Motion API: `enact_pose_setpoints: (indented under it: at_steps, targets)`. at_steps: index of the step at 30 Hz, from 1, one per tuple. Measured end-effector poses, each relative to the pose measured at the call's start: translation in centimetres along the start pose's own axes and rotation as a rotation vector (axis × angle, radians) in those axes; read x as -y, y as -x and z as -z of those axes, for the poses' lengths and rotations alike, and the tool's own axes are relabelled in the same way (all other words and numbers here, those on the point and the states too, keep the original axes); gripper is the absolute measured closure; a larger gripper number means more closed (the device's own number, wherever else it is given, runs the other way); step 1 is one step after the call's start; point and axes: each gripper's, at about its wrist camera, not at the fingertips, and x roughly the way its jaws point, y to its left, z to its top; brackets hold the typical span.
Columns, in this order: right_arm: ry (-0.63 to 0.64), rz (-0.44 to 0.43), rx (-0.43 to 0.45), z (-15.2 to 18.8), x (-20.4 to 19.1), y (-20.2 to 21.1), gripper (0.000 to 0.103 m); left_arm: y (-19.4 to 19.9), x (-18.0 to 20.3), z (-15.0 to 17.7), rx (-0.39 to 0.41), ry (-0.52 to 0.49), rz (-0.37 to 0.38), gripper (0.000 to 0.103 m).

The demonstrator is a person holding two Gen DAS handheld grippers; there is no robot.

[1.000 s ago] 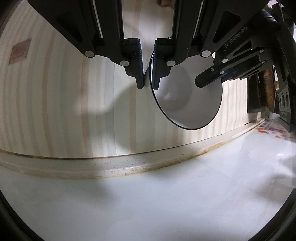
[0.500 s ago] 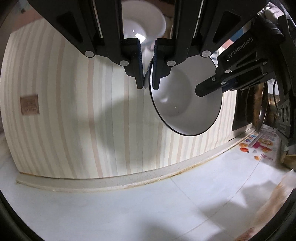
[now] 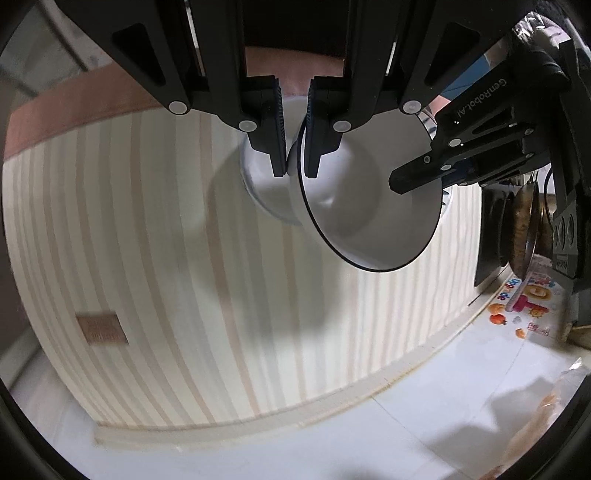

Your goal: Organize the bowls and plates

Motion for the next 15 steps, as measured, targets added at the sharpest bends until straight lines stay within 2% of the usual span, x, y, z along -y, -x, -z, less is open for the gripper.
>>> enact_pose_setpoints:
  at_steps: [6,15]
  targets:
    - [-0.03,0.006,-0.027,0.9,1.4,-1.9,0.092,-1.9,0.8,0.3,-0.044,-0.012,-0.027,0.088]
    - [-0.041,0.01,-0.064,1.2,2.2,-3.1,0.091,-2.6,1.4,0.7,-0.051,-0.045,-0.07,0.088]
